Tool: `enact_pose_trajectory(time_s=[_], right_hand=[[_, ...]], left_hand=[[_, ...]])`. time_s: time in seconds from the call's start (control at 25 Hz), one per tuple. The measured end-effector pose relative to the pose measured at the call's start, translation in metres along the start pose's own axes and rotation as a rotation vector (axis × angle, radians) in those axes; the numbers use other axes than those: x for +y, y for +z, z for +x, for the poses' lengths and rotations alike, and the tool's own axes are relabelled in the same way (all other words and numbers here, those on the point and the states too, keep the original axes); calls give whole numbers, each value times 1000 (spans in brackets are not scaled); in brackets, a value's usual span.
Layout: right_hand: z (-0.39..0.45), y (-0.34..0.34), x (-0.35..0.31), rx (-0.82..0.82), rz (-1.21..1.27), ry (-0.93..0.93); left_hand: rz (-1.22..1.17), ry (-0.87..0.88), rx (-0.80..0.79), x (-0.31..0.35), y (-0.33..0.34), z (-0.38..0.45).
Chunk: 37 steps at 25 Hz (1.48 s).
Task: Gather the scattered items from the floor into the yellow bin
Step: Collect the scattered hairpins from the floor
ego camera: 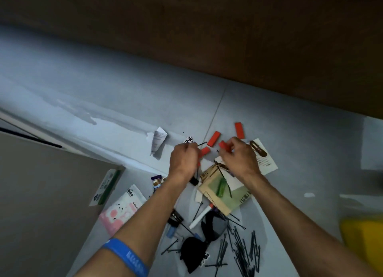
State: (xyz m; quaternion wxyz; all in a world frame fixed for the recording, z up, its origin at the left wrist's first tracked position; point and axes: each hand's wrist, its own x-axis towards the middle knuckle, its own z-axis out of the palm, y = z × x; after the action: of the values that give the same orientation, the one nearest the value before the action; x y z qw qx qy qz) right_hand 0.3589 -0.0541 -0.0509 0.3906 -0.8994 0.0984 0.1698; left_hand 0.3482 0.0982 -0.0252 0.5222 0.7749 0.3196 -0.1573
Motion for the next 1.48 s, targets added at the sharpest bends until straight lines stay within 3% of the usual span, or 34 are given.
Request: enact_pose_trajectory(time_s=[0.12,0.2,0.24,0.32,0.4,0.48,0.6,0.68,0.72,0.8,0.88,0.96,1.04,1.12,1.2,1.24,1.32,1.4,1.48], right_hand=[[4,-14,5,-21,609,210],[14,-26,7,36,693,284],[22,-32,6,90,593,283],[40,-38,7,181,151,171],[50,-38,5,219,-253,56],[52,-33,4,191,-438,22],[47,-25,3,165,-510,-40],[37,-24,3,133,-323,-27],[31,-25,1,104,-114,7],[19,-28,2,5,434,108],[5,-33,12,-120,844,153],[-8,-40,25,-253,1063,143],[-17,-47,37,-338,1171,150],[-24,-51,44,-304,1178,214],[-26,-54,45,-143,1037,310],[-24,-53,46,-54,859,308],[-18,-47,45,72,317,175],[-18,-37,40,69,-204,31],[-22,-28,34,62,-407,-21]], left_hand=[[-446,-276,-108,7,-7,6],[-552,-287,-142,8,-3,8],[-533,-267,-127,8,0,10],[-298,-141,-46,6,6,14],[155,116,-2,0,9,22],[538,358,-11,-11,8,24],[688,501,0,-22,8,26],[707,507,40,-23,11,26],[698,478,56,-21,12,25],[545,340,63,-16,12,24],[117,146,-7,-11,14,20],[-295,-49,-159,-4,11,12],[-562,-194,-329,0,8,9],[-728,-302,-429,4,9,10],[-699,-331,-402,11,18,13],[-554,-275,-324,15,23,17],[-99,-16,-88,17,39,27],[318,281,59,17,50,32],[613,434,105,12,57,35]])
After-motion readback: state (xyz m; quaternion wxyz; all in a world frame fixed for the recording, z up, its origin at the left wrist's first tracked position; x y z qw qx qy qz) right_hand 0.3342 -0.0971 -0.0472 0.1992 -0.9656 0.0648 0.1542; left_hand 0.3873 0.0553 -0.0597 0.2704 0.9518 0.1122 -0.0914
